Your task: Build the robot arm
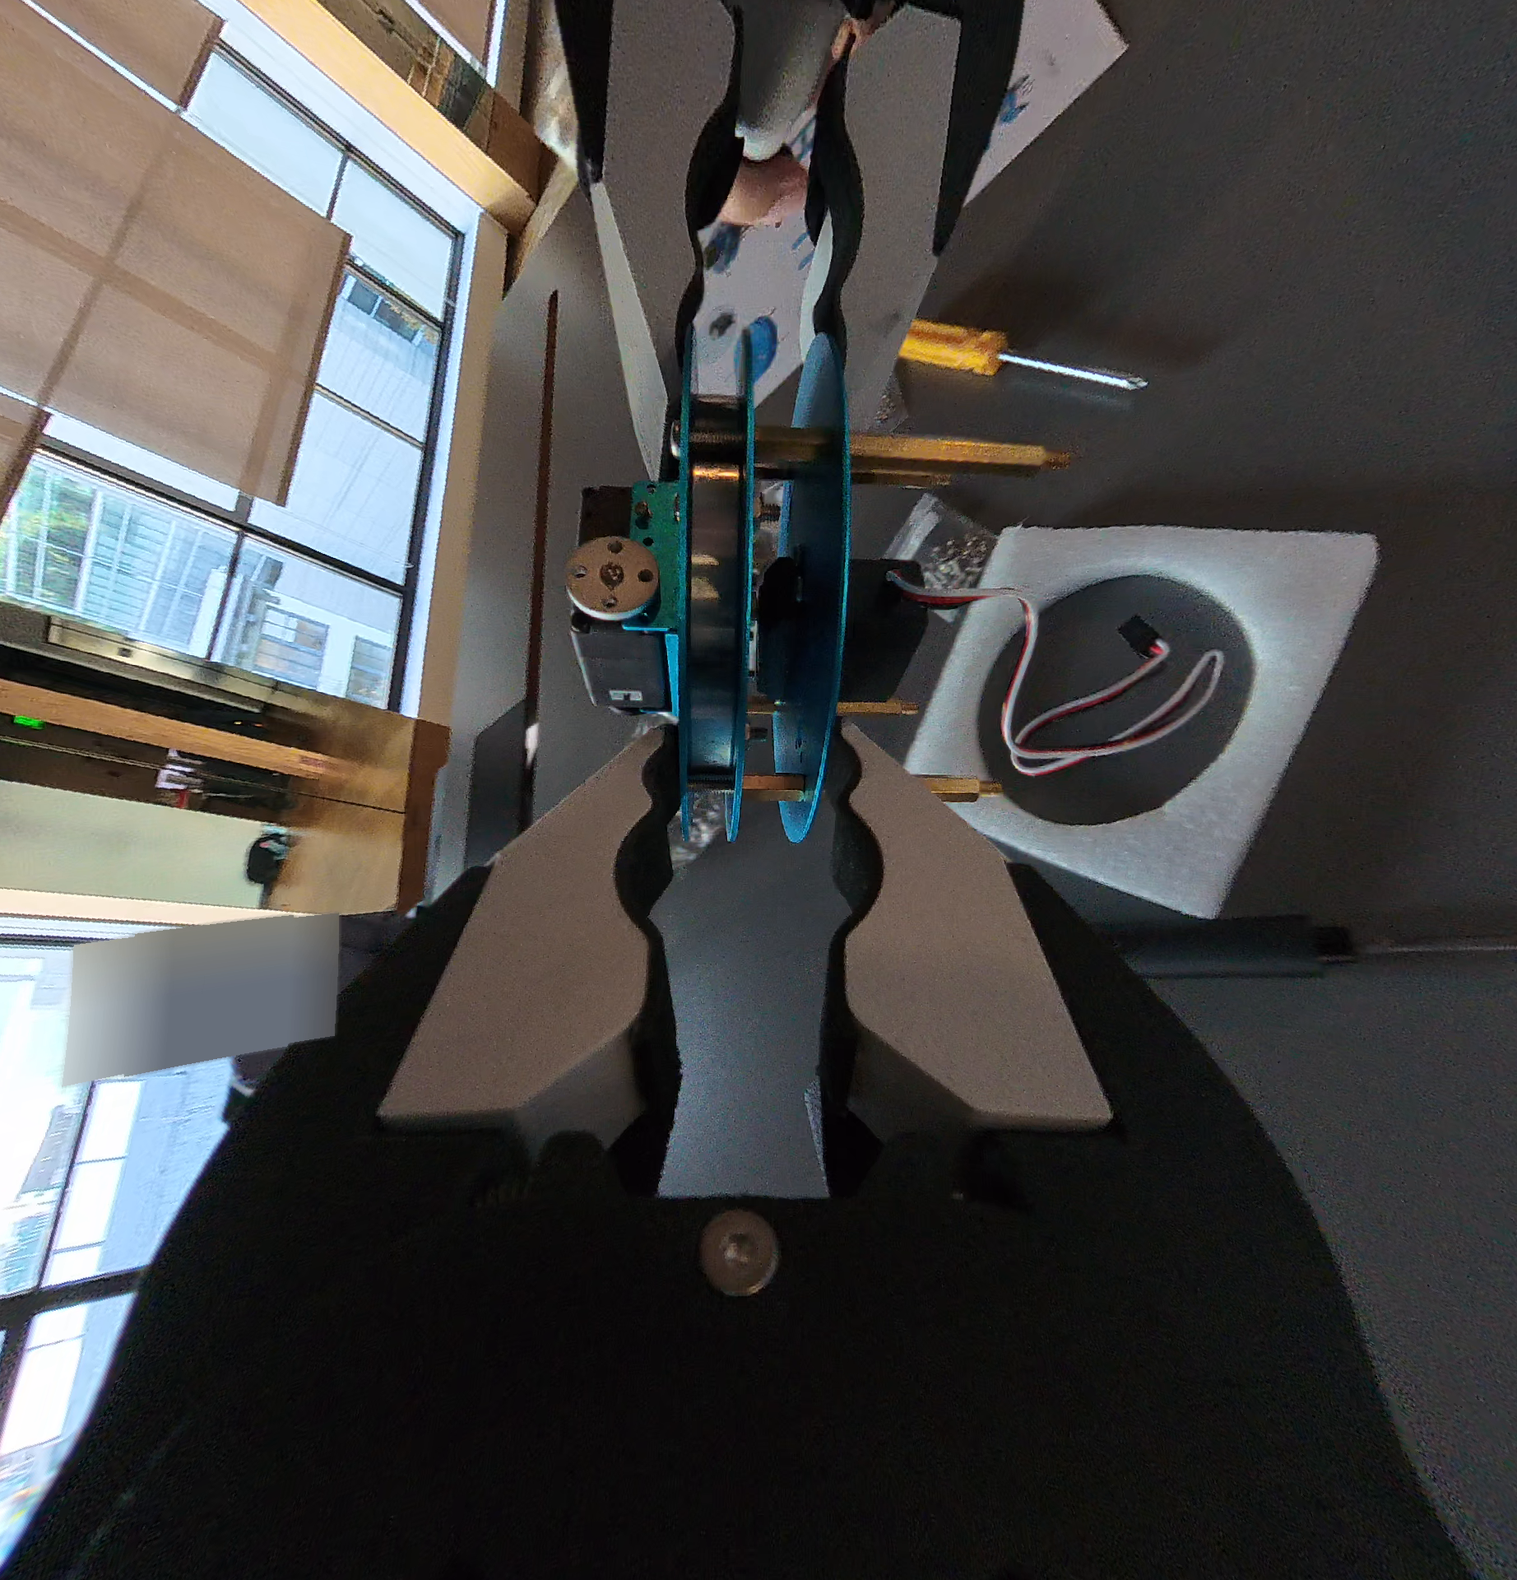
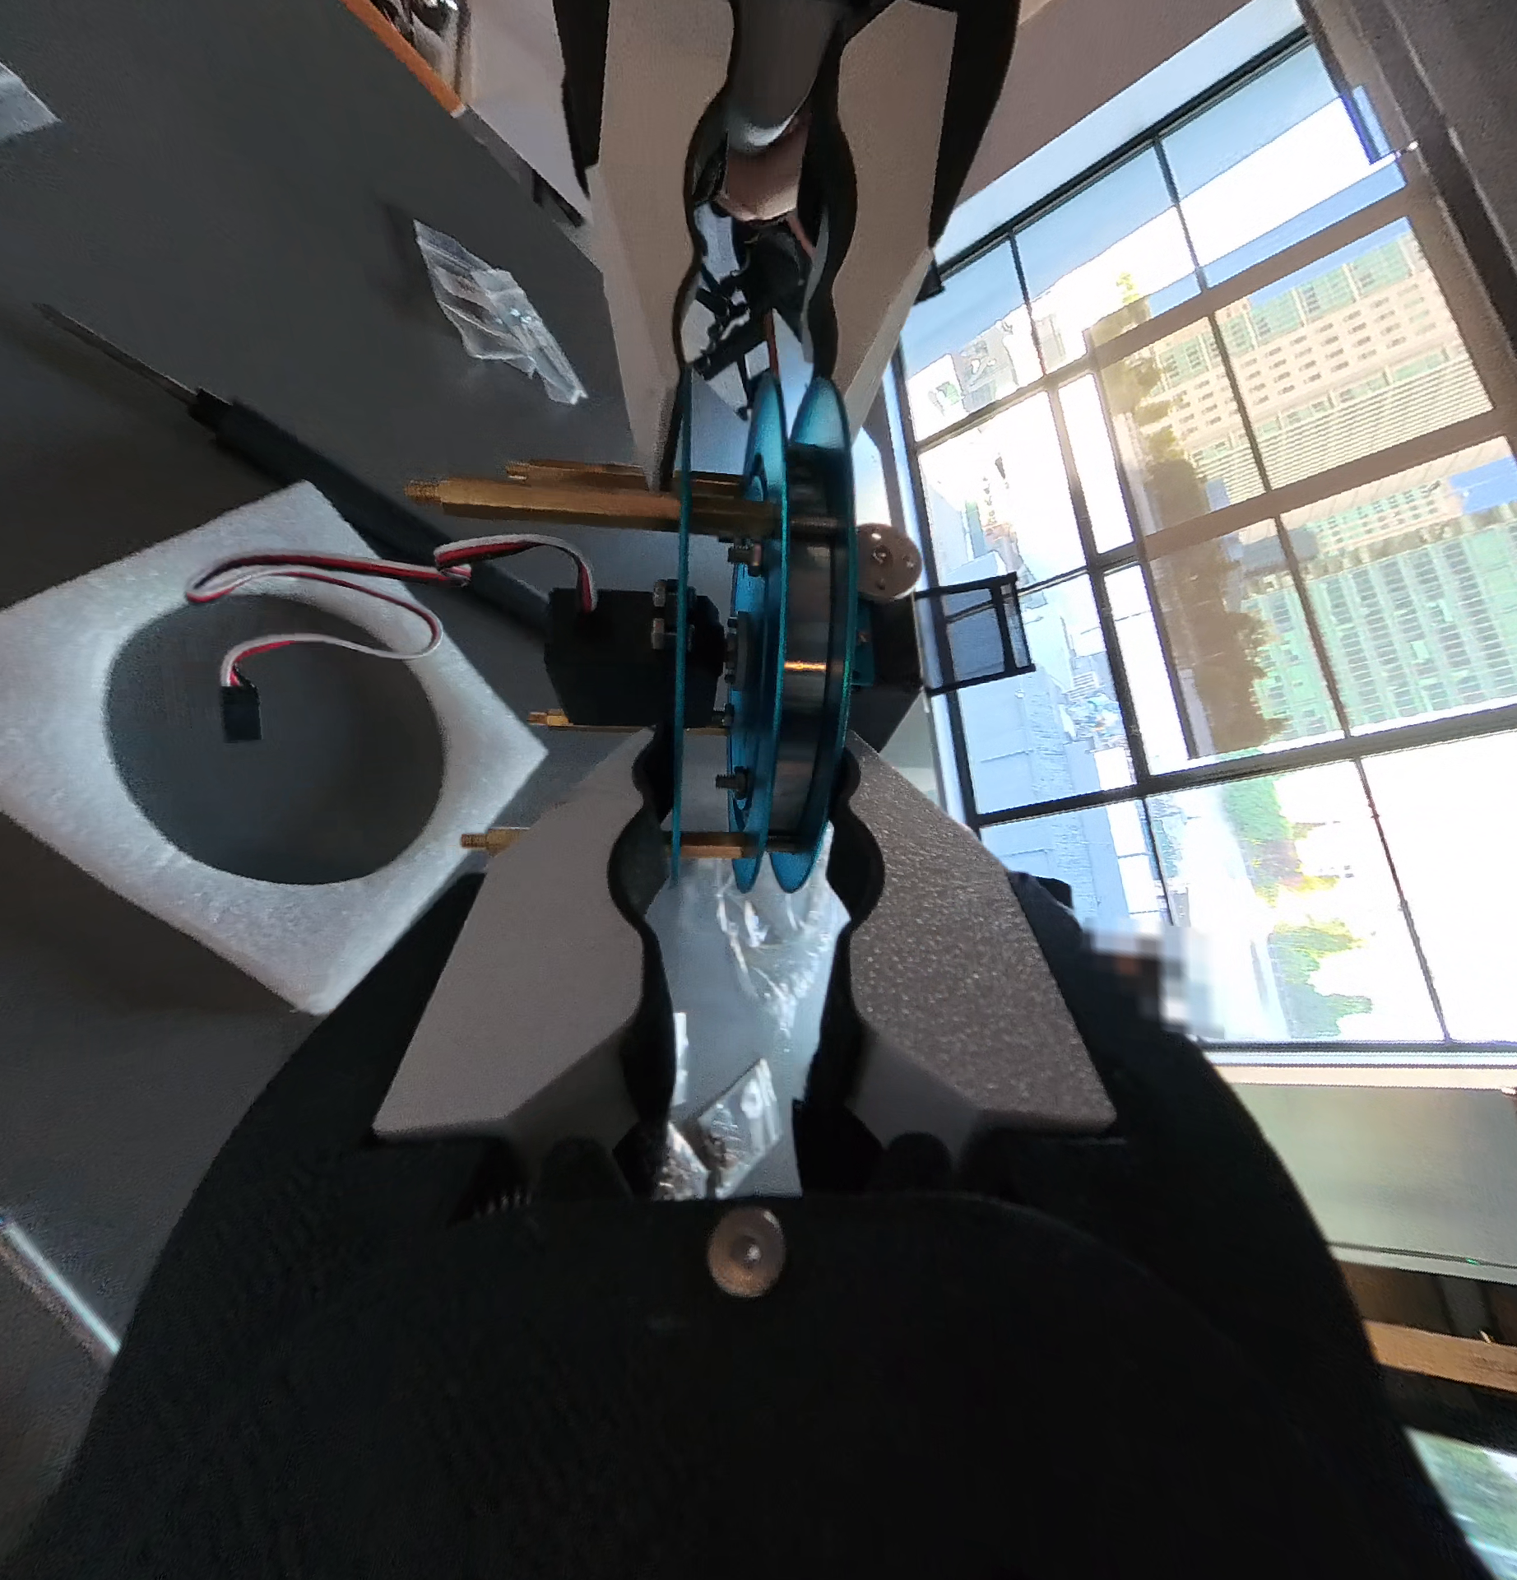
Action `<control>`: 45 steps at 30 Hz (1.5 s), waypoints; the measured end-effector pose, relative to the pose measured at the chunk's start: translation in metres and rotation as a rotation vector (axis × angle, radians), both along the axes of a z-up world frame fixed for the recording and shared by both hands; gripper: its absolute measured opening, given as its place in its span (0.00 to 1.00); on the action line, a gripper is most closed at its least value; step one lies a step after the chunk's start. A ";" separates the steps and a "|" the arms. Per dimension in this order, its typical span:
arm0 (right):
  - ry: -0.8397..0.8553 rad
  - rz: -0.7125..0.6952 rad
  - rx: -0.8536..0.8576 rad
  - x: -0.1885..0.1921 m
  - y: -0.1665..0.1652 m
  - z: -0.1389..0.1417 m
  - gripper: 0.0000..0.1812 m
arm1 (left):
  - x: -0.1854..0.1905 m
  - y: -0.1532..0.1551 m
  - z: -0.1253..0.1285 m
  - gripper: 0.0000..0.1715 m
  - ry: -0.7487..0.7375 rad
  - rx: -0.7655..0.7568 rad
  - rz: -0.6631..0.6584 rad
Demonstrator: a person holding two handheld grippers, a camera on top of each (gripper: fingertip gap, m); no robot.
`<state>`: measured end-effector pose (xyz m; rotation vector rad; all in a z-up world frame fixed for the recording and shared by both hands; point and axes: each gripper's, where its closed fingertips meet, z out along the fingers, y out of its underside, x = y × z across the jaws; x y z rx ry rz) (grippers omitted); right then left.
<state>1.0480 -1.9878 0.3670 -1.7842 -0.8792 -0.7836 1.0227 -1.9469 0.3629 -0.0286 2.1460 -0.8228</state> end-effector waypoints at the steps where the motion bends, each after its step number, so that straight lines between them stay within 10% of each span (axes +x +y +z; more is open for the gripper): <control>1: -0.020 -0.002 0.004 0.002 0.001 0.005 0.18 | 0.002 0.001 0.004 0.18 -0.018 0.020 0.003; 9: -0.165 -0.009 0.055 0.032 0.023 0.036 0.17 | 0.035 0.025 0.031 0.18 -0.154 0.163 0.053; 28: -0.325 -0.095 0.077 0.097 0.038 -0.057 0.18 | 0.113 0.047 -0.066 0.18 -0.330 0.278 0.106; 45: -0.568 -0.042 0.147 0.094 0.031 -0.077 0.18 | 0.111 0.039 -0.079 0.18 -0.626 0.412 0.149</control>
